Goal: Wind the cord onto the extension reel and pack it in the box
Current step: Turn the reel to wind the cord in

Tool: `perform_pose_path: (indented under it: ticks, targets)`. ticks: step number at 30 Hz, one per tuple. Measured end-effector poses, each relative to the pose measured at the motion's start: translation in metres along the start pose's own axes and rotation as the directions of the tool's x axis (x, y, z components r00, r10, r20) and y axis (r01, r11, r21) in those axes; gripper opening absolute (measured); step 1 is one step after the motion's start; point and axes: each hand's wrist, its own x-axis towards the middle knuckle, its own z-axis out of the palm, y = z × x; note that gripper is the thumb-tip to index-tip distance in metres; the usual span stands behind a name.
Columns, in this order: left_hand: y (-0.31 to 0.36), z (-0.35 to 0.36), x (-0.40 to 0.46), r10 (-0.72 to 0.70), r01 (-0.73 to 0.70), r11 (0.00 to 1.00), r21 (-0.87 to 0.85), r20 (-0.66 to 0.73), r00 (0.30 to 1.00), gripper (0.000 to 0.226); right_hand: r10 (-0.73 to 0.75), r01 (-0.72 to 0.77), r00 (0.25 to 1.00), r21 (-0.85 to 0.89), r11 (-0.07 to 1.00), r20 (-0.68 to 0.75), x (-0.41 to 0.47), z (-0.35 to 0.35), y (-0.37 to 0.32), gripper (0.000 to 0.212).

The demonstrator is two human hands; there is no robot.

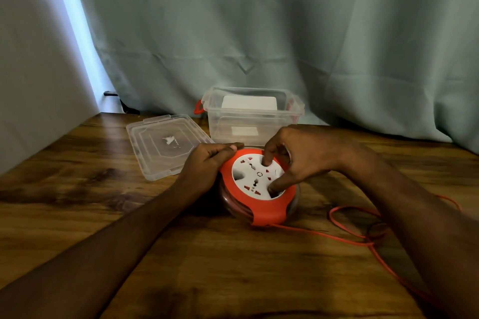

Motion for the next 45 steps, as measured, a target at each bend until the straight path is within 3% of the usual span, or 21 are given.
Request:
perform_pose_path:
  ticks: [10, 19, 21, 23, 24, 26, 29, 35, 41, 45]
  targets:
    - [0.001, 0.002, 0.0, 0.003, -0.003, 1.0, 0.009, 0.002, 1.0, 0.028, 0.021, -0.021, 1.0, 0.014, 1.0, 0.012, 0.002, 0.006, -0.006, 0.055]
    - [0.003, 0.001, -0.001, 0.003, -0.003, 1.0, 0.02, 0.004, 1.0, 0.028, -0.025, 0.023, 0.999, 0.08, 0.997, 0.025, 0.007, 0.011, -0.012, 0.063]
    - [0.004, 0.001, -0.002, -0.001, 0.001, 1.0, 0.02, 0.006, 1.0, 0.027, -0.038, 0.036, 0.999, 0.116, 0.993, 0.015, 0.005, 0.007, -0.006, 0.053]
    - [0.004, 0.001, -0.002, -0.004, 0.004, 1.0, 0.024, 0.007, 1.0, 0.028, -0.065, 0.065, 0.998, 0.152, 0.986, -0.009, 0.003, 0.002, 0.003, 0.021]
    - [0.004, 0.001, -0.002, -0.007, 0.007, 1.0, 0.025, 0.008, 1.0, 0.028, -0.069, 0.069, 0.998, 0.178, 0.982, -0.004, 0.002, -0.001, 0.007, 0.016]
    - [0.004, 0.001, -0.002, -0.016, 0.016, 1.0, 0.027, 0.012, 1.0, 0.029, -0.091, 0.081, 0.995, 0.224, 0.971, 0.032, 0.002, -0.001, 0.012, 0.044]
    - [0.004, 0.002, -0.002, -0.017, 0.016, 0.999, 0.033, 0.032, 0.999, 0.031, -0.13, 0.119, 0.99, 0.175, 0.977, 0.054, 0.005, 0.005, 0.012, 0.061]
    - [0.004, 0.001, -0.003, -0.013, 0.012, 0.999, 0.032, 0.032, 0.999, 0.03, -0.111, 0.098, 0.991, 0.172, 0.98, 0.072, 0.001, 0.002, 0.013, 0.058]
    - [0.004, 0.001, -0.003, -0.005, 0.005, 1.0, 0.023, -0.005, 1.0, 0.026, -0.029, 0.029, 1.0, 0.151, 0.988, -0.002, 0.001, 0.004, 0.006, 0.056]
    - [0.004, 0.001, -0.003, -0.014, 0.014, 1.0, 0.024, -0.004, 1.0, 0.026, -0.016, 0.017, 1.0, 0.059, 0.998, -0.02, -0.001, 0.001, 0.001, 0.052]
